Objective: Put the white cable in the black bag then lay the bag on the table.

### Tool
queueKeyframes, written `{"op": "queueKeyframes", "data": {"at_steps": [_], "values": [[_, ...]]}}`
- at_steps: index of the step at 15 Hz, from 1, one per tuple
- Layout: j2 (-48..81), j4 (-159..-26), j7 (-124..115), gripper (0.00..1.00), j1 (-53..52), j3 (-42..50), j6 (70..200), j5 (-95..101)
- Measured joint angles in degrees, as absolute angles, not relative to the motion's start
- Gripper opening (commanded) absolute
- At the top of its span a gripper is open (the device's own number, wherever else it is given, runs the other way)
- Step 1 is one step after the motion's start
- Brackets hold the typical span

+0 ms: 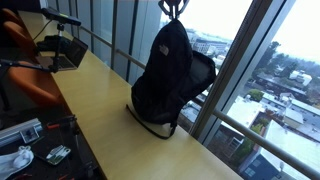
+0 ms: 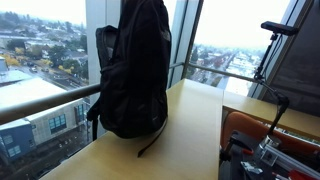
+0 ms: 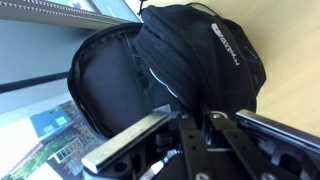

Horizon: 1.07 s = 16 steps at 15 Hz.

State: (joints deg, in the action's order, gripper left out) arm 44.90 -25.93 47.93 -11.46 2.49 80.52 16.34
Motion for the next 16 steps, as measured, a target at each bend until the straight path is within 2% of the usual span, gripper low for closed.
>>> {"op": "queueKeyframes", "data": {"at_steps": [16], "values": [[41.0, -26.3, 9.0, 0.03, -28.5, 1.0, 59.2, 15.6]]}}
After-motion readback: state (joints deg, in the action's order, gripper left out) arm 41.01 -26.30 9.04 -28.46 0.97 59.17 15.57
